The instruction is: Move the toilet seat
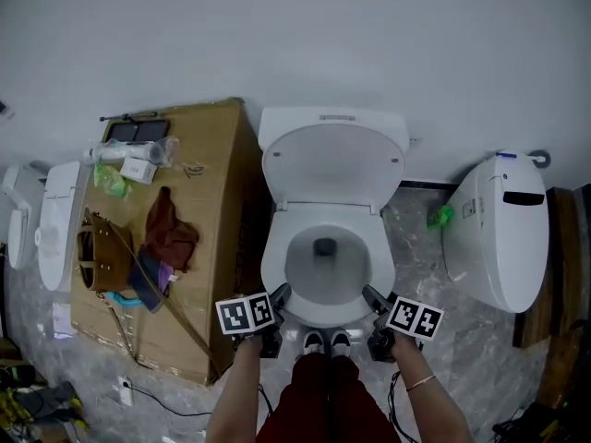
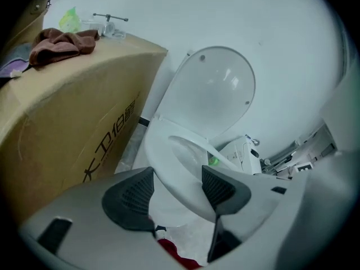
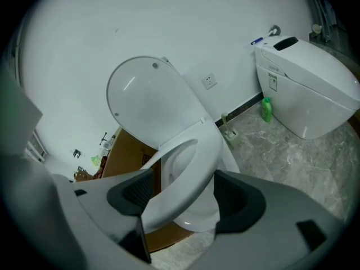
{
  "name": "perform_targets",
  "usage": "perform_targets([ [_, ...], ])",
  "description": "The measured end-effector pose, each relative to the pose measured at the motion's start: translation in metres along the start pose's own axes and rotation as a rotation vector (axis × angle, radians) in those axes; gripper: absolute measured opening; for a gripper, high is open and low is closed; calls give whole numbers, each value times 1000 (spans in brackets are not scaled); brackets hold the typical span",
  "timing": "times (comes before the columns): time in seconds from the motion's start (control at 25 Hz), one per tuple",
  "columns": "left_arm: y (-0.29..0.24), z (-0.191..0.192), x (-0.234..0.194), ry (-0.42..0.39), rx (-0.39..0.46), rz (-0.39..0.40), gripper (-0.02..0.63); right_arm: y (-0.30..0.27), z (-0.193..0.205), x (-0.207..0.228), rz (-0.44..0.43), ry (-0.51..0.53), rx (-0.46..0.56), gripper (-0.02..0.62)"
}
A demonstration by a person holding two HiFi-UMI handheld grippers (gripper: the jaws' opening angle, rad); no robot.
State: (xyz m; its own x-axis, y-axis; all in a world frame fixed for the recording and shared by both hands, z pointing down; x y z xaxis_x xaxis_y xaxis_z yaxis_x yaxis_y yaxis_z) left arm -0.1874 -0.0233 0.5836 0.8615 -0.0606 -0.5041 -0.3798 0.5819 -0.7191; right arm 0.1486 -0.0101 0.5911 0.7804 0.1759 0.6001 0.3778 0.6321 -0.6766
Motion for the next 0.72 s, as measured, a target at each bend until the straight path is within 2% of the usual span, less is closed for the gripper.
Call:
perform_targets([
  [0.2,11,-19,10,40,-4,4,249,6,-18,-13,-15,-15,21,325],
  [0.32,23,-30,19,15,18,10,249,9,-29,-19,-20,-26,34,325],
  [0.56,50,-41,37,-85,104,14,245,11,-43,-25,-27,-70,56,325],
  [0.72,65,-42,38,-70,211,5,219,10,-55,-33,-46,-67,64,325],
])
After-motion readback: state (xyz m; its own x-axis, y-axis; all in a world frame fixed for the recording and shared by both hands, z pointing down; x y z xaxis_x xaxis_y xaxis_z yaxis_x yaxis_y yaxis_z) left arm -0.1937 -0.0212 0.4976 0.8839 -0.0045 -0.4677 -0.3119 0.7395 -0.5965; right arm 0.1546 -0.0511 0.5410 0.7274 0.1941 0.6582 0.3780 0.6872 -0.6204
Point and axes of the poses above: the fingertips, and each gripper's own axes: y backward along the fingers, x to its right, z out of its underside, the point moved 10 cm from there along y, backward along the fingers, and after that the axes turned 8 degrees about x, right-handed, at the moved point
